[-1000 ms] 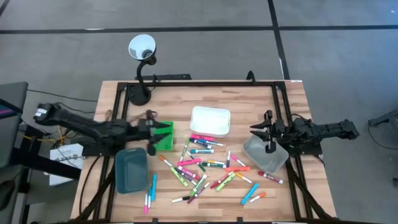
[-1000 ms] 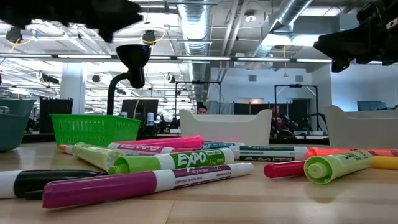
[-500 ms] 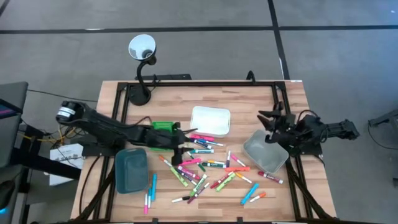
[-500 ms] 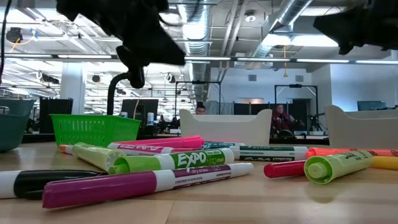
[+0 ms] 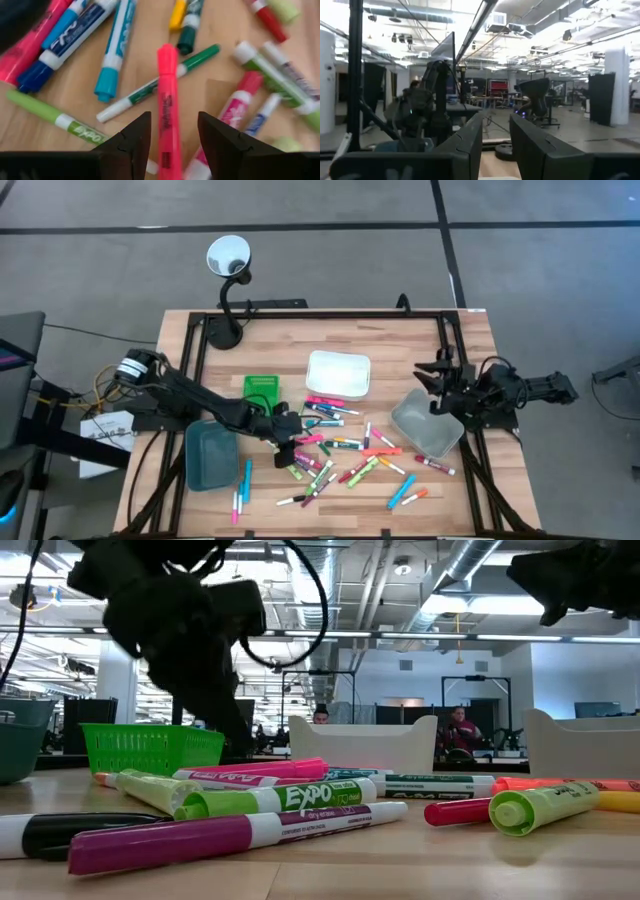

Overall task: Pick & Place Markers
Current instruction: Put the big pink highlighter pen into the blue bin

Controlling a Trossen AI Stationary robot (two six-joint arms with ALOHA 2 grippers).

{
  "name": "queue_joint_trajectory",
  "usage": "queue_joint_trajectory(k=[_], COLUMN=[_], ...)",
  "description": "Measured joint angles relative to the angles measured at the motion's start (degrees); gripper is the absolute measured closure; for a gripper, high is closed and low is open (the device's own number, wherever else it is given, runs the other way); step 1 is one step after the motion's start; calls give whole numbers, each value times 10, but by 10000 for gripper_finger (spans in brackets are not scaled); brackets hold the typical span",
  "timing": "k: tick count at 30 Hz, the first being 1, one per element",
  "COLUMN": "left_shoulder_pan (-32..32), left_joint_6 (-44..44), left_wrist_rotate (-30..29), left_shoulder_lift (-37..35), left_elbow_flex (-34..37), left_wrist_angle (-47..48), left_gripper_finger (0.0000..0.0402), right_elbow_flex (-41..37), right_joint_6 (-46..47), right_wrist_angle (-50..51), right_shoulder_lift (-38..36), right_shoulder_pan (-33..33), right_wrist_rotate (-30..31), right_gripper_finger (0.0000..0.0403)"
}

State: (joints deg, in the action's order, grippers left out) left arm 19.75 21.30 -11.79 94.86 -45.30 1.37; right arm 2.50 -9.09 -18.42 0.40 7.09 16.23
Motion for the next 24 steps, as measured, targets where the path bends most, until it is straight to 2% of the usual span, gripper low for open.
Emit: queue_joint_trajectory(k=[6, 15, 18, 24], left_shoulder_pan=[1, 1, 1, 1], left_joint_6=[0, -30, -30, -31], left_wrist_rotate=[-13, -20, -20, -19], left_shoulder_lift=[22, 45, 46, 46], left_elbow_flex=[0, 1, 1, 1], left_wrist_angle=[-4, -12, -12, -13], left_gripper_finger=[243, 246, 267, 342], right_elbow_flex=[0, 0, 0, 0], right_joint_6=[91, 126, 135, 137], right_wrist_angle=[42, 48, 47, 47], right_shoulder_lift=[12, 57, 65, 77], right_shoulder_pan=[0, 0, 0, 0], right_wrist_rotate=[-2, 5, 5, 4], right_gripper_finger=[264, 212, 208, 211])
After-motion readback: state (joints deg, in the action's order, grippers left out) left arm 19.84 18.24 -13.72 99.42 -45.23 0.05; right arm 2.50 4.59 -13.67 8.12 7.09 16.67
